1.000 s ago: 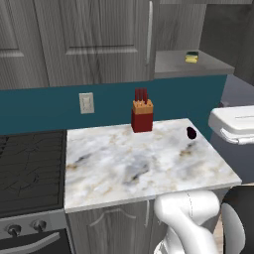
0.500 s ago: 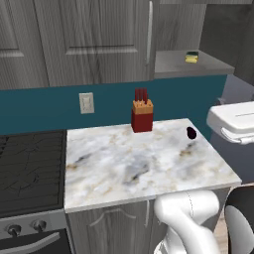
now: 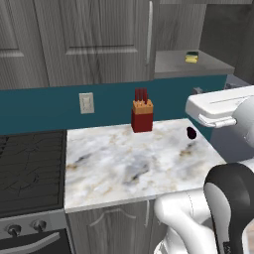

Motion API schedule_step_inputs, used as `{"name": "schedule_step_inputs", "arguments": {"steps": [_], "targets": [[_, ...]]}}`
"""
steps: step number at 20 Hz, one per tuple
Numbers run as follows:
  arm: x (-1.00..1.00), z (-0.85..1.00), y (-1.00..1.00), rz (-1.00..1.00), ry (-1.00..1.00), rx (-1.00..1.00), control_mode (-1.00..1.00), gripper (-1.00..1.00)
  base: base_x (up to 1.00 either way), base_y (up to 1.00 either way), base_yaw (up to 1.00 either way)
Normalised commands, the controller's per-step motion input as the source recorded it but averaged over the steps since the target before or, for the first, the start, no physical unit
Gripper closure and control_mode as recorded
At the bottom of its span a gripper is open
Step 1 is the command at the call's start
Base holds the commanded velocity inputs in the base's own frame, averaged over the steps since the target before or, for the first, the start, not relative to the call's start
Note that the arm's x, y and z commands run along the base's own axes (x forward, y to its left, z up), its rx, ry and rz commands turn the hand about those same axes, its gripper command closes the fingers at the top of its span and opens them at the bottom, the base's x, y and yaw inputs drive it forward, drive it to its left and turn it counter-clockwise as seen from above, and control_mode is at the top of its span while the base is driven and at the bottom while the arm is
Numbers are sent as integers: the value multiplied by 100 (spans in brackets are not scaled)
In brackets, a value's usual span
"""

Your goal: Pick the sponge and sponge from the cabinet and place them on the counter.

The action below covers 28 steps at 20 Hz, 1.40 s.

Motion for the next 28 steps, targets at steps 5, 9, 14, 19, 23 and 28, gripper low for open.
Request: {"name": "schedule_step_inputs", "arguments": {"steps": [5, 9, 14, 19, 23, 28], "targets": [[20, 3, 18, 0, -11, -2, -100, -100, 0, 0, 0], [11, 1, 1, 0, -14, -2, -100, -100, 0, 0, 0], [26, 0, 0, 0, -8, 0, -100, -100, 0, 0, 0], [35, 0, 0, -1, 0, 0, -100, -100, 0, 0, 0], [36, 1, 0, -6, 0, 0, -100, -100, 0, 0, 0], [34, 3, 0, -5, 0, 0, -100, -100, 0, 0, 0]]}}
